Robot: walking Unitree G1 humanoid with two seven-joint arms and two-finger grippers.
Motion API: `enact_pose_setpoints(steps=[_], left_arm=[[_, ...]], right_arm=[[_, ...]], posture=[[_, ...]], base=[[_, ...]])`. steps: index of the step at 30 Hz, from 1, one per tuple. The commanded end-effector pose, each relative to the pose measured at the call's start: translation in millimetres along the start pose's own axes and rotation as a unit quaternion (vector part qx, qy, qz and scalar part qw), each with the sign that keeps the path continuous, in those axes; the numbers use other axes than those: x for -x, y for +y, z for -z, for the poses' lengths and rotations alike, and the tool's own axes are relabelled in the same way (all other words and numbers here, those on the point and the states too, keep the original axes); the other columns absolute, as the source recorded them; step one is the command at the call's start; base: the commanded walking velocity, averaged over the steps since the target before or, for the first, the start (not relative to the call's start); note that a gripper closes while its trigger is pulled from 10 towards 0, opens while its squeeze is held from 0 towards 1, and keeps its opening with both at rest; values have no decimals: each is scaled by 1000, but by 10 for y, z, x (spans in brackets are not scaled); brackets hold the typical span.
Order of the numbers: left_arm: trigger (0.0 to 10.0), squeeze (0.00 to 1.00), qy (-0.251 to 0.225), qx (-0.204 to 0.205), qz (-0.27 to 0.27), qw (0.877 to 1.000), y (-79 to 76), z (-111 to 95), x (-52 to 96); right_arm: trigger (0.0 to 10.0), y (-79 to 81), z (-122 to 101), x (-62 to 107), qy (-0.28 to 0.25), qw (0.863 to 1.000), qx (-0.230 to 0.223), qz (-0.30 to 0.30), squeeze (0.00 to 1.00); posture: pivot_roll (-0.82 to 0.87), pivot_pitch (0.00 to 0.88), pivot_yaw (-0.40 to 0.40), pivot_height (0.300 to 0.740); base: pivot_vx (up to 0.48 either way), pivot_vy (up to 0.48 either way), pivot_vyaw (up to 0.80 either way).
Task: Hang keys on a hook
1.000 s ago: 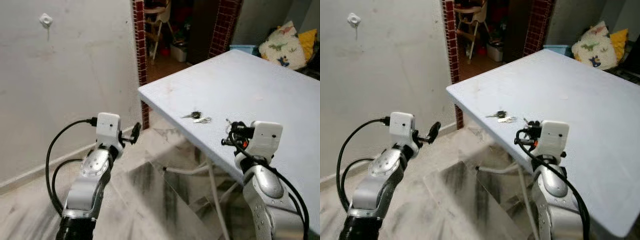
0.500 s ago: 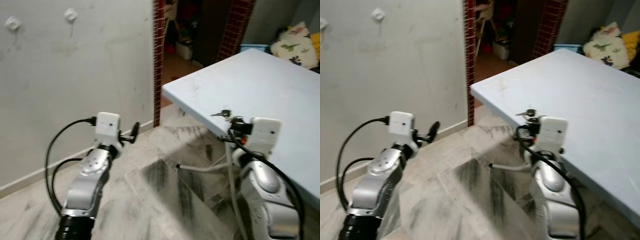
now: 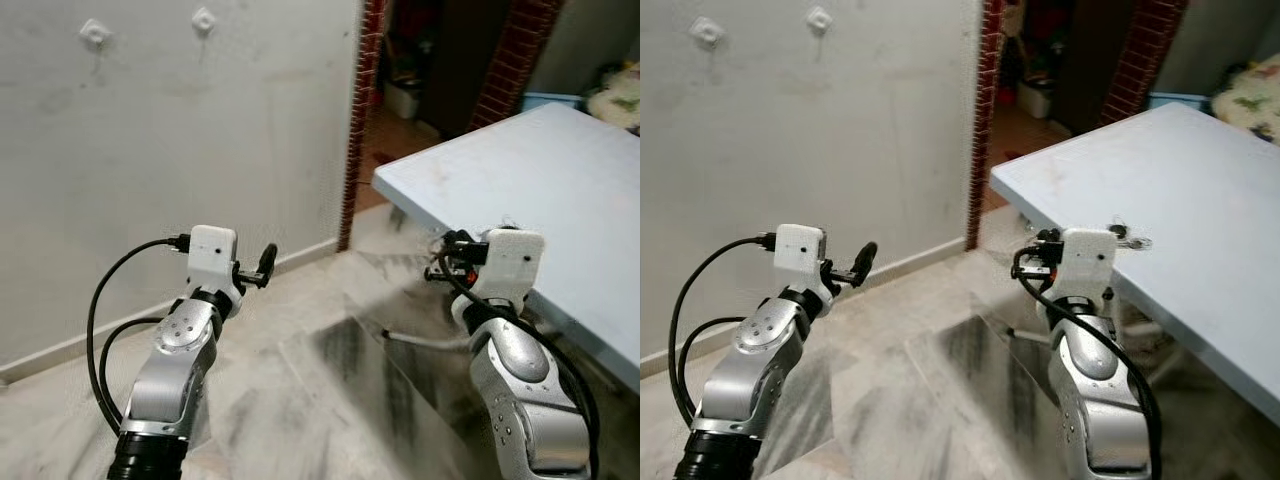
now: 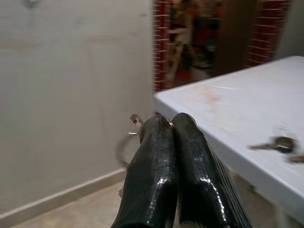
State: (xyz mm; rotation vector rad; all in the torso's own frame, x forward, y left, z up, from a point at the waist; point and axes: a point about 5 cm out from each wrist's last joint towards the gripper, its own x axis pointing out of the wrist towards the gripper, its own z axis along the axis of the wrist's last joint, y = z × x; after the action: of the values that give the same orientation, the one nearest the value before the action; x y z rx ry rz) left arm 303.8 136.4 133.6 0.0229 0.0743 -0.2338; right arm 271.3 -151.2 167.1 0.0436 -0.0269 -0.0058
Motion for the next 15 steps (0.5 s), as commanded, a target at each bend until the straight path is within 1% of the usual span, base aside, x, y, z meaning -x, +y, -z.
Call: enact_pose_setpoints(steps=[1, 11, 12, 15], left_arm=[[10000, 0, -7, -1, 12, 1000, -41, -34, -17], [10000, 0, -5, 10, 13, 1000, -15, -26, -10], [10000, 0, -5, 11, 13, 1000, -15, -27, -10], [10000, 0, -5, 17, 16, 1000, -15, -24, -9]], right_arm=[[10000, -27, -45, -13, -10, 1000, 6, 2, 0], [10000, -13, -50, -29, -11, 1000, 7, -1, 0], [10000, -9, -52, -31, -12, 1000, 5, -2, 0], [10000, 0, -60, -41, -15, 1000, 3, -5, 0]], posture=[[62, 0, -12, 740], [57, 0, -12, 740], [58, 0, -11, 740], [58, 0, -11, 740]], base=[[0, 0, 800], [0, 0, 800], [0, 0, 563], [0, 0, 0]])
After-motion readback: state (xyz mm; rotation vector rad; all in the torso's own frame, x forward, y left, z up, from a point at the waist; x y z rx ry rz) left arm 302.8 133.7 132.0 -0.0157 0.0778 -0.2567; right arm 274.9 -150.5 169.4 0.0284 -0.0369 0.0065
